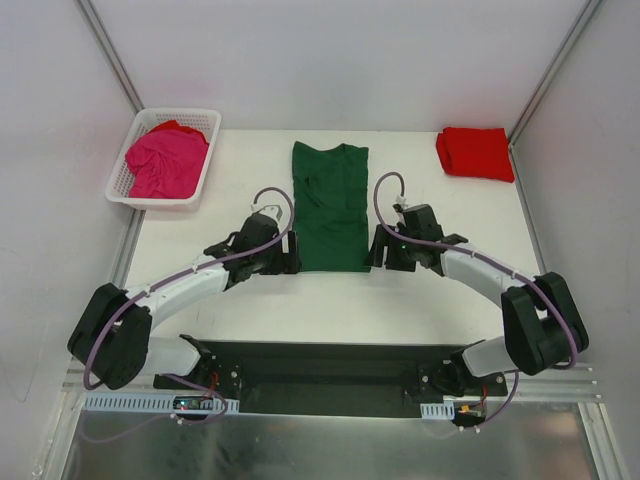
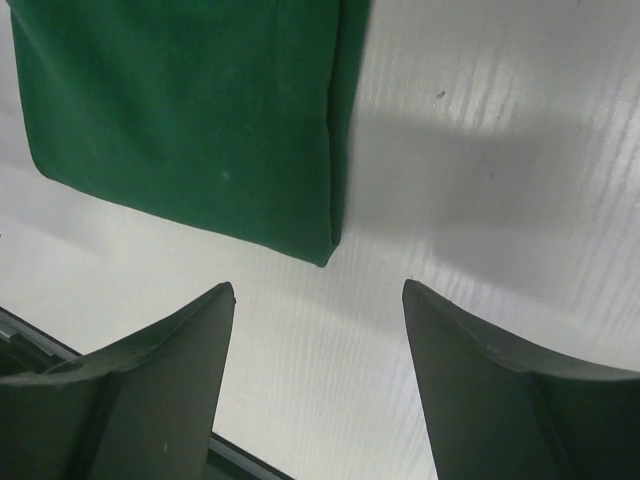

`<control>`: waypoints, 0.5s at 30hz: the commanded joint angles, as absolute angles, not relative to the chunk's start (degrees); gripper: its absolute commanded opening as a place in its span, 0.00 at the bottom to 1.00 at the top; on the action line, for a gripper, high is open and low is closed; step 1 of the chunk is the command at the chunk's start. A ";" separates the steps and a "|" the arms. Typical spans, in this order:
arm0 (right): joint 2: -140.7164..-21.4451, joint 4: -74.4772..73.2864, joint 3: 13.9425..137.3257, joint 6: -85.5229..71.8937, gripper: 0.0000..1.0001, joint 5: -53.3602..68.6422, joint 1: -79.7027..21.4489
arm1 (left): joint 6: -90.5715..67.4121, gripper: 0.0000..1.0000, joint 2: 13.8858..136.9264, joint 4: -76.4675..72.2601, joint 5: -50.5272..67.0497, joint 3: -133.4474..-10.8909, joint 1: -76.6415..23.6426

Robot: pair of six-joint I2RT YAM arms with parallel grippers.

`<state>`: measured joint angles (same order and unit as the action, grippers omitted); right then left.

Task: Fold and stack the t-shirts
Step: Grab one side of the 2/3 rectangular tshirt with both arms

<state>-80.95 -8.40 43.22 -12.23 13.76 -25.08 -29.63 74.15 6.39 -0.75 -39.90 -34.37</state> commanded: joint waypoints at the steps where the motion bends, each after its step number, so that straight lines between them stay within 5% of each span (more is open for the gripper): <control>1: -83.40 -3.69 44.56 -14.32 0.71 16.69 -25.40 | -30.06 0.82 75.14 1.32 -1.77 -39.55 -32.70; 6: -85.60 -2.64 44.82 -14.59 0.72 16.96 -25.40 | -30.23 0.78 80.14 -1.75 -0.09 -39.73 -32.61; 10: -87.18 -2.20 45.44 -14.50 0.72 17.23 -25.31 | -30.67 0.62 83.14 -3.78 1.32 -39.81 -32.43; 15: -89.55 -1.85 46.31 -14.15 0.72 17.23 -25.31 | -30.85 0.61 85.16 -5.27 1.14 -39.29 -32.43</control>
<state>-87.99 -4.05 43.51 -14.06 15.97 -25.08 -30.44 84.27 -2.11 0.01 -39.79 -32.77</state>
